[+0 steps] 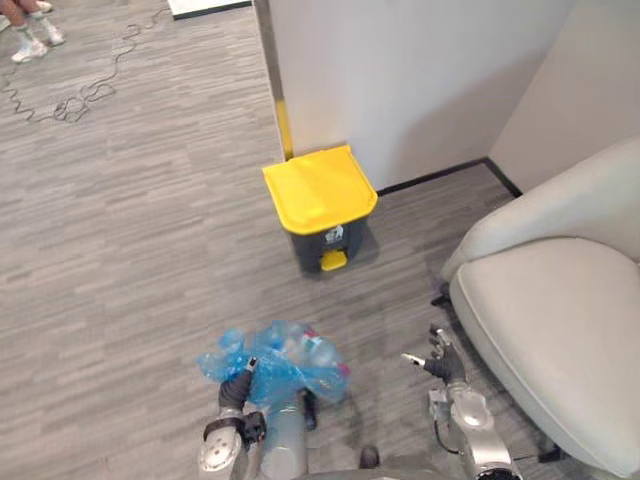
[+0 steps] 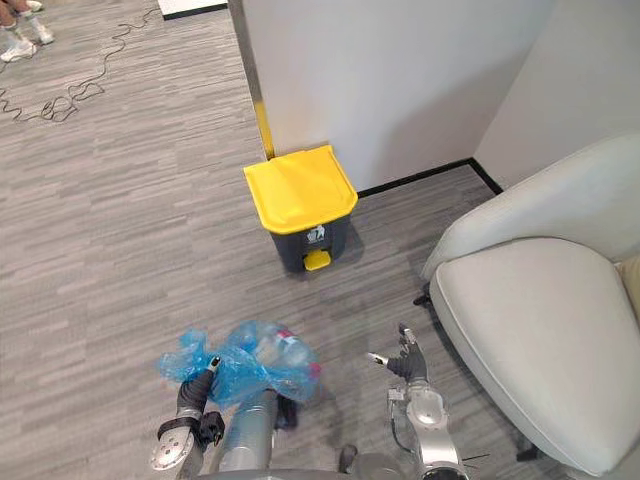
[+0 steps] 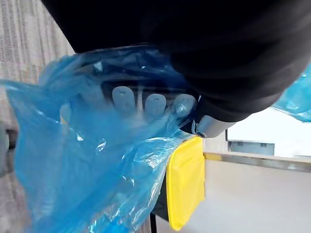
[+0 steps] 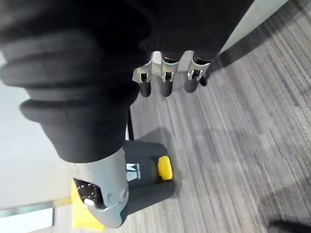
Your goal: Gather rubbish on tea table into small bin, then transfer packed bag to large trash can.
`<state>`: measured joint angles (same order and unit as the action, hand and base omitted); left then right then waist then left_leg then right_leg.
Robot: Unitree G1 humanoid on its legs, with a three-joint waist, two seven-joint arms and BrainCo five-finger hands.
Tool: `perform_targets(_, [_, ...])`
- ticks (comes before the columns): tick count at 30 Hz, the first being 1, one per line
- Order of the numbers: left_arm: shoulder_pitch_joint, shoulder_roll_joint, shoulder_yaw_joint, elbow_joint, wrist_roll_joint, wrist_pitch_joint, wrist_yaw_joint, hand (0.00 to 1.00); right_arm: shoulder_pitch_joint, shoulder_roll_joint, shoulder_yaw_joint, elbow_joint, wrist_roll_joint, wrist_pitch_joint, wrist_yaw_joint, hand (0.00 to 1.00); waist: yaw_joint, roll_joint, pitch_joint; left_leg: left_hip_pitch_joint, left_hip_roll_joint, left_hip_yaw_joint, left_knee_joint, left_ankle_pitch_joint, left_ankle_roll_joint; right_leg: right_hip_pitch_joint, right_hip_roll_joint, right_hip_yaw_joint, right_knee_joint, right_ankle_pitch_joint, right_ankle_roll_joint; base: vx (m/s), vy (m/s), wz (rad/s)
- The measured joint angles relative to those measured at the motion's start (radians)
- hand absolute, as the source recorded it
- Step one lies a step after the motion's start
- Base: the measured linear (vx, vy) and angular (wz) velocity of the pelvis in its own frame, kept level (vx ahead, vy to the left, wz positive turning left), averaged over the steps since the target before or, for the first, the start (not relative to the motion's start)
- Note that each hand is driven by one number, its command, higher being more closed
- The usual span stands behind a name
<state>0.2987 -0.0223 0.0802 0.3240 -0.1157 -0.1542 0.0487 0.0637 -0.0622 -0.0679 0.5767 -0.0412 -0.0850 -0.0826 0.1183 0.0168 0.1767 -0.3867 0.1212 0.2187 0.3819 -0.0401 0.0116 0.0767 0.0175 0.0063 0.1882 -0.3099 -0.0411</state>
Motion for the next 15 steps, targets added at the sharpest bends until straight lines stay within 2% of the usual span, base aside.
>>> perform_targets(1, [-0.008,0.002,0.002,0.000,0.000,-0.002,0.002,1.00,0.009,0.007,-0.001,0.021,0.000,0.001,0.000,0.00,0.002,-0.031,-0.013,0.000,-0.027,0.015,0.025,-0.028,0.027,0.007,-0.030,-0.001,0.025,-0.015,0.031,0.86,0.294,-0.38])
perform_targets(2, [-0.017,0.013,-0.001,0.000,0.000,-0.002,0.002,1.00,0.008,0.018,-0.014,0.030,-0.001,0.003,0.000,0.00,0.000,-0.049,-0.015,0.025,-0.044,0.043,0.068,-0.085,0.043,-0.029,-0.071,-0.006,0.166,-0.023,0.083,0.71,0.229,-0.12])
perform_targets(3, [-0.016,0.013,-0.008,0.001,0.000,-0.002,0.001,1.00,0.008,0.019,-0.014,0.033,-0.002,0.003,0.000,0.00,-0.003,-0.049,-0.014,0.045,-0.050,0.044,0.076,-0.106,0.048,-0.054,-0.075,-0.008,0.260,-0.011,0.120,0.69,0.231,-0.09])
perform_targets(4, [-0.014,0.013,-0.014,0.003,0.000,-0.001,0.001,1.00,0.009,0.020,-0.013,0.040,-0.003,0.003,0.000,0.00,-0.012,-0.051,-0.013,0.074,-0.058,0.043,0.073,-0.123,0.056,-0.088,-0.085,-0.009,0.372,0.014,0.173,0.50,0.179,0.00])
perform_targets(5, [-0.015,0.019,-0.023,0.002,0.000,0.002,0.004,1.00,0.006,0.021,-0.013,0.045,-0.008,0.004,0.000,0.00,-0.034,-0.049,-0.011,0.136,-0.072,0.039,0.062,-0.151,0.070,-0.175,-0.107,-0.009,0.611,0.063,0.272,0.60,0.173,0.07])
perform_targets(6, [-0.017,0.028,-0.031,-0.002,0.000,0.004,0.010,1.00,0.006,0.022,-0.013,0.042,-0.008,0.004,0.000,0.00,-0.048,-0.044,-0.007,0.211,-0.080,0.031,0.044,-0.179,0.077,-0.235,-0.123,-0.027,0.785,0.057,0.253,0.70,0.159,0.12])
perform_targets(7, [-0.017,0.035,-0.031,-0.003,0.000,0.004,0.019,1.00,0.012,0.025,-0.011,0.029,-0.008,0.004,0.000,0.00,-0.049,-0.039,-0.004,0.270,-0.084,0.023,0.024,-0.190,0.081,-0.263,-0.131,-0.053,0.849,0.049,0.212,0.56,0.090,0.08])
perform_targets(8, [-0.018,0.038,-0.031,-0.006,0.000,0.004,0.023,1.00,0.016,0.026,-0.011,0.019,-0.008,0.003,0.000,0.00,-0.050,-0.037,-0.002,0.307,-0.086,0.015,0.007,-0.191,0.081,-0.281,-0.135,-0.072,0.861,0.039,0.189,0.42,0.040,0.19])
perform_targets(10, [-0.043,0.046,-0.028,-0.040,-0.005,0.003,0.039,1.00,0.055,0.025,-0.011,-0.032,-0.008,0.000,-0.001,0.00,-0.054,-0.026,0.005,0.388,-0.086,-0.048,-0.034,-0.191,0.081,-0.368,-0.134,-0.161,0.775,-0.004,0.110,0.48,-0.036,0.43])
perform_targets(11, [-0.054,0.046,-0.020,-0.044,-0.009,0.003,0.042,1.00,0.062,0.025,-0.012,-0.044,-0.008,0.000,-0.001,0.00,-0.056,-0.029,0.006,0.395,-0.085,-0.072,-0.033,-0.191,0.082,-0.392,-0.126,-0.168,0.736,-0.009,0.101,0.56,-0.110,0.84])
perform_targets(12, [-0.071,0.043,-0.002,-0.044,-0.011,0.002,0.047,1.00,0.075,0.022,-0.012,-0.053,-0.007,0.000,-0.001,0.00,-0.069,-0.030,0.009,0.407,-0.082,-0.120,-0.028,-0.193,0.078,-0.427,-0.105,-0.162,0.633,-0.010,0.100,0.47,-0.157,1.19])
perform_targets(13, [-0.083,0.043,0.006,-0.044,-0.012,0.001,0.049,1.00,0.086,0.020,-0.015,-0.053,-0.007,0.000,-0.002,0.00,-0.084,-0.027,0.011,0.417,-0.070,-0.162,-0.009,-0.210,0.049,-0.442,-0.078,-0.135,0.500,0.003,0.111,0.47,-0.177,1.26])
perform_targets(14, [-0.083,0.044,0.010,-0.044,-0.014,-0.001,0.049,1.00,0.093,0.020,-0.015,-0.053,-0.006,0.000,-0.003,0.00,-0.088,-0.031,0.009,0.419,-0.066,-0.177,0.010,-0.227,0.022,-0.440,-0.068,-0.113,0.421,0.037,0.105,0.46,-0.216,1.38])
perform_targets(15, [-0.084,0.055,0.023,-0.060,-0.021,-0.006,0.049,1.00,0.114,0.028,-0.014,-0.055,0.001,0.000,-0.004,0.00,-0.092,-0.073,0.001,0.415,-0.078,-0.198,0.061,-0.270,-0.048,-0.410,-0.086,-0.071,0.231,0.239,0.072,0.52,-0.272,1.33])
